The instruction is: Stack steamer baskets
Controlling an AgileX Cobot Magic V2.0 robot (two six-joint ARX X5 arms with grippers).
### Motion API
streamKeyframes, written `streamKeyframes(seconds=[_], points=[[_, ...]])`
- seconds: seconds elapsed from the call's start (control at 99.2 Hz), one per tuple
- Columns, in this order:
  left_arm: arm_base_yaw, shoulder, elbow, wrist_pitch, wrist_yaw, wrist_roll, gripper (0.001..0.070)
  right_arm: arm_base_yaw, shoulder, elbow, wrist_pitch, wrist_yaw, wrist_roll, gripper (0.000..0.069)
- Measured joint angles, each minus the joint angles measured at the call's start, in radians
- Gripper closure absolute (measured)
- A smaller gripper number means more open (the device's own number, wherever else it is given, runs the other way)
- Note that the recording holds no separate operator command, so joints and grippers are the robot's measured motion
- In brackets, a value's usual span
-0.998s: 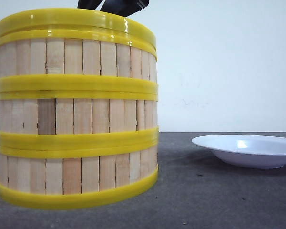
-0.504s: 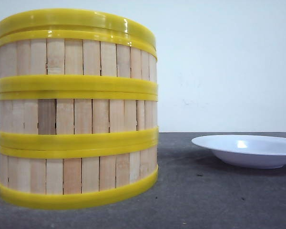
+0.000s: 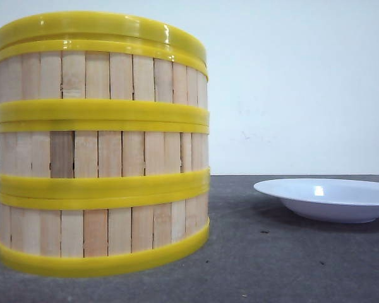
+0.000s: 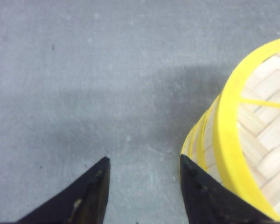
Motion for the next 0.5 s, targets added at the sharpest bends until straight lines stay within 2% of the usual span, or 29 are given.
streamKeyframes(seconds=[0.111, 0.252, 0.504], points=[[0.0, -0.008, -0.015, 0.013, 0.027, 0.0, 0.0434, -0.083, -0.098, -0.159, 0.028, 0.001, 0.016, 0.0474], [0.0, -0.037, -0.092, 0.036, 0.032, -0.015, 0.0434, -0.18, -0.214, -0.314, 0.03, 0.005, 0.035, 0.0474], [0.0, -0.079, -0.237, 0.142, 0.032, -0.038, 0.0434, -0.269, -0.322, -0.425, 0.031, 0.031, 0.063, 0.0474]])
